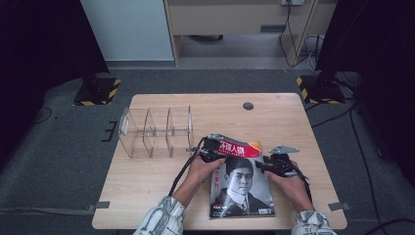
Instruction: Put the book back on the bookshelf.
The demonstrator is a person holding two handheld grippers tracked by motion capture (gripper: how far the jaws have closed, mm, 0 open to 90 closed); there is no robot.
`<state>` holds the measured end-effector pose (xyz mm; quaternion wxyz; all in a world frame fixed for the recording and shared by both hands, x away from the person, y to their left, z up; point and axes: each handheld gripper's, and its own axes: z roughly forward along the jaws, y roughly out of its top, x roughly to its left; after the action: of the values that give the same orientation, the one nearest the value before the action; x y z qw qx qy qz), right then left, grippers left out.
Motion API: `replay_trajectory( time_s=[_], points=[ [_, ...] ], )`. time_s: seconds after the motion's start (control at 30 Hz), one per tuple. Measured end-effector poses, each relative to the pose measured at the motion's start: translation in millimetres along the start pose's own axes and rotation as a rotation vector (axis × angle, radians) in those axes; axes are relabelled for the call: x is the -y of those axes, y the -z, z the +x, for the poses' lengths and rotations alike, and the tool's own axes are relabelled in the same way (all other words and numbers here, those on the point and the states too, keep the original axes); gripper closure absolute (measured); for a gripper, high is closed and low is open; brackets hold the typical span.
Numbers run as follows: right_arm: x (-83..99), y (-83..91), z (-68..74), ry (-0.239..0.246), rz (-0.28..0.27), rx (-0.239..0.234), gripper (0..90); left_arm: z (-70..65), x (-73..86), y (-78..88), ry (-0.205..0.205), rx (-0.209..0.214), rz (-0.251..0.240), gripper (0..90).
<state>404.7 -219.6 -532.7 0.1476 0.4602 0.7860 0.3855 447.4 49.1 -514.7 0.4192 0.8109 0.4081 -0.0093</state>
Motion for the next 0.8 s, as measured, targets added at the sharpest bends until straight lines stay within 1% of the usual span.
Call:
replay_trajectory(
  time_s=[0.07, 0.13, 0.17, 0.2, 0.23, 0.27, 0.3, 0.33, 0.37, 0.4, 0.43, 0.53, 0.6, 0.67, 0.7, 0.8],
  points=[
    [-0.1, -0.1, 0.1, -0.002, 0.001, -0.005, 50.5, -2.4, -0.9, 2.0, -0.001, 0.002, -0.006, 77.6],
    [0.0, -0.5, 0.6, -0.003, 0.001, -0.011, 47.0, -4.7, -1.7, 4.4, -0.011, 0.0, -0.006, 78.8],
    [-0.4, -1.3, 0.5, 0.0, 0.002, -0.019, 42.5, -7.0, -2.1, 6.5, -0.018, 0.002, -0.014, 79.5],
    [-0.4, -1.3, 0.5, 0.0, 0.002, -0.019, 42.5, -7.0, -2.1, 6.5, -0.018, 0.002, -0.014, 79.7],
    [-0.9, -2.1, 0.6, -0.002, 0.002, -0.025, 38.2, -9.3, -2.9, 8.8, -0.024, 0.004, -0.025, 80.0],
    [-0.9, -2.1, 0.6, -0.002, 0.002, -0.025, 38.2, -9.3, -2.9, 8.8, -0.024, 0.004, -0.025, 80.3],
    [-1.3, -2.2, -0.4, -0.007, 0.004, -0.027, 34.4, -12.3, -4.0, 11.4, -0.032, 0.009, -0.039, 80.6],
    [-1.3, -2.1, -1.1, -0.009, 0.004, -0.028, 32.7, -13.6, -4.8, 13.3, -0.043, 0.01, -0.042, 80.9],
    [-1.4, -1.8, -1.8, -0.018, 0.003, -0.027, 30.6, -13.6, -4.8, 13.3, -0.043, 0.01, -0.042, 81.2],
    [-1.4, -1.8, -1.8, -0.018, 0.003, -0.027, 30.6, -15.3, -5.2, 15.1, -0.042, 0.012, -0.048, 81.2],
    [-1.5, -1.2, -3.0, -0.019, 0.002, -0.028, 28.6, -16.5, -5.8, 17.4, -0.049, 0.012, -0.051, 81.4],
    [-2.0, 0.8, -5.2, -0.039, -0.008, -0.033, 25.6, -19.8, -7.4, 23.4, -0.059, 0.019, -0.065, 82.2],
    [-2.6, 1.9, -5.4, -0.031, -0.018, -0.039, 23.4, -21.9, -9.9, 28.2, -0.067, 0.02, -0.081, 83.0],
    [-2.8, 2.3, -5.0, -0.029, -0.019, -0.047, 23.0, -22.4, -10.9, 30.0, -0.074, 0.02, -0.084, 83.3],
    [-3.3, 2.8, -4.4, -0.02, -0.027, -0.056, 22.8, -23.5, -11.9, 31.6, -0.078, 0.02, -0.09, 83.8],
    [-4.0, 3.6, -3.1, -0.029, -0.031, -0.069, 22.6, -26.2, -15.0, 36.6, -0.1, 0.022, -0.104, 84.4]
  ],
)
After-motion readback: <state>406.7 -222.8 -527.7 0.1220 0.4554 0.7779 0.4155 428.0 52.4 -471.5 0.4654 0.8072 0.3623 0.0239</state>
